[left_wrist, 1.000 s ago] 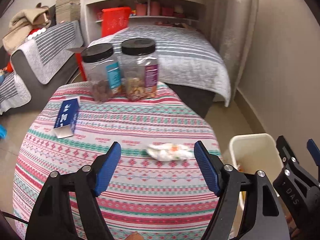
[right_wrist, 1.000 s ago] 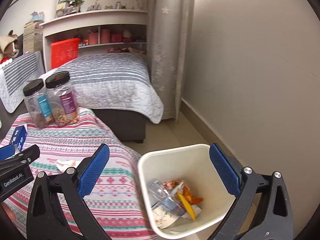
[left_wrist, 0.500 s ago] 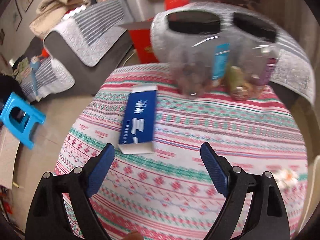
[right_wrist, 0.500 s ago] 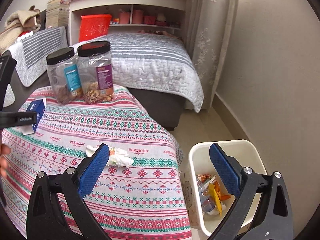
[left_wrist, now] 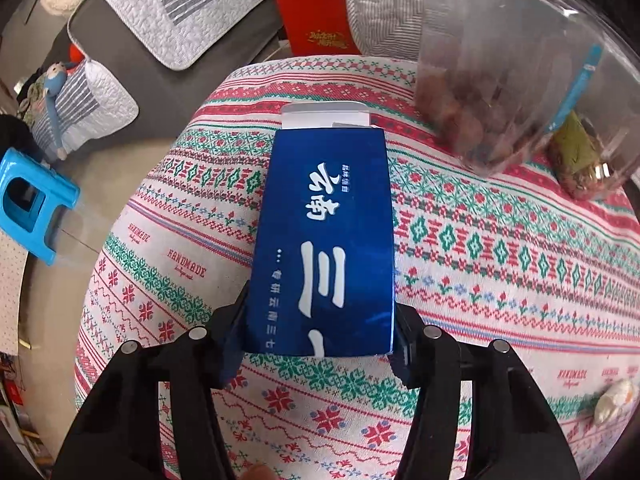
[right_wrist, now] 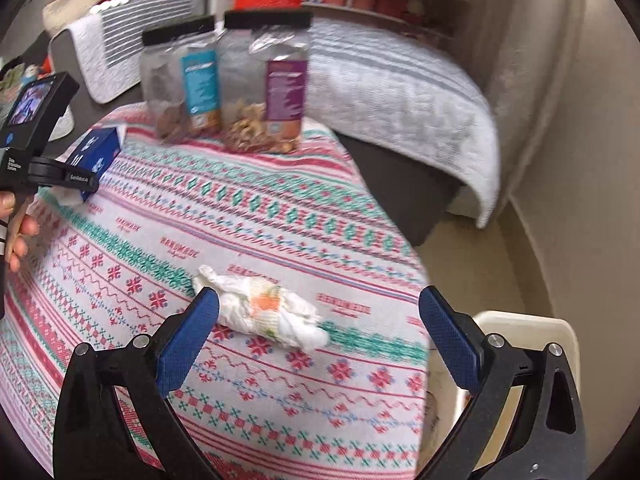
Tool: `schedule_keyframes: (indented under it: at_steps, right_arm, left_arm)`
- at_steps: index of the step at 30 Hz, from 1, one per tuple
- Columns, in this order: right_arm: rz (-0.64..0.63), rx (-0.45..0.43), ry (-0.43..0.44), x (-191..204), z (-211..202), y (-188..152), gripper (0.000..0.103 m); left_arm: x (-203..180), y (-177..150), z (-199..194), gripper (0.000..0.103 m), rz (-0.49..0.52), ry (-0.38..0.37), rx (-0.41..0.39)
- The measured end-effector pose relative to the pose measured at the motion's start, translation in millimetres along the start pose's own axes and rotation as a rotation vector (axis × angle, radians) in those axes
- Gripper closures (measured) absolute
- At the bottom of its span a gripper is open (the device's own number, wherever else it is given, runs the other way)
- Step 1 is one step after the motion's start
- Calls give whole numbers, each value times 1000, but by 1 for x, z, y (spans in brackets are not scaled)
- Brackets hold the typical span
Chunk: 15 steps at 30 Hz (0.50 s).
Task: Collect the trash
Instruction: 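Grasp the blue-and-white box with the left tool while the right tool grasps the tissue bundle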
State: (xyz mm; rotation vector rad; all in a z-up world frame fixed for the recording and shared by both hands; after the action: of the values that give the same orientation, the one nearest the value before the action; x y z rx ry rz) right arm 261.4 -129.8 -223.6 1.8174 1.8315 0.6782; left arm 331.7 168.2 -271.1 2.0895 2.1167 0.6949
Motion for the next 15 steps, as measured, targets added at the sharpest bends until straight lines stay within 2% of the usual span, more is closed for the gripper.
schedule_keyframes:
  at_steps: [4, 8, 12, 14, 15]
  right_arm:
    - [43, 48, 110, 23, 7, 1, 7]
    - [-17, 59, 70, 38, 19, 2, 7]
    - [-39, 110, 42, 38, 42, -6, 8]
    - [-17, 146, 105, 40, 49, -13, 42]
    - [-5, 136, 113, 39, 47, -13, 49]
  left_arm:
    - [-10, -5, -15, 48, 70, 6, -41]
    - [-12, -16, -35, 49, 73, -18, -57]
    - [-18, -29, -66, 50, 43, -69, -77]
    - [-21, -31, -78, 50, 22, -93, -92]
    - [-22, -32, -87, 50, 14, -106, -104]
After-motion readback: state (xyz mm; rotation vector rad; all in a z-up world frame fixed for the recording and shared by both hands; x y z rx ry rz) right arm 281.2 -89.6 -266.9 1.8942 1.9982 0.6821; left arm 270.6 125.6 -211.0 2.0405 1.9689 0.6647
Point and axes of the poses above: each gripper's, at about its wrist camera, not at the fingertips, and z roughly the way its jaws point, x to its left, y to its top, the point moved 9 cm from there along z, roughly the way its jaws point, and after that the axes turned 11 degrees about z, right-handed, at the moved point
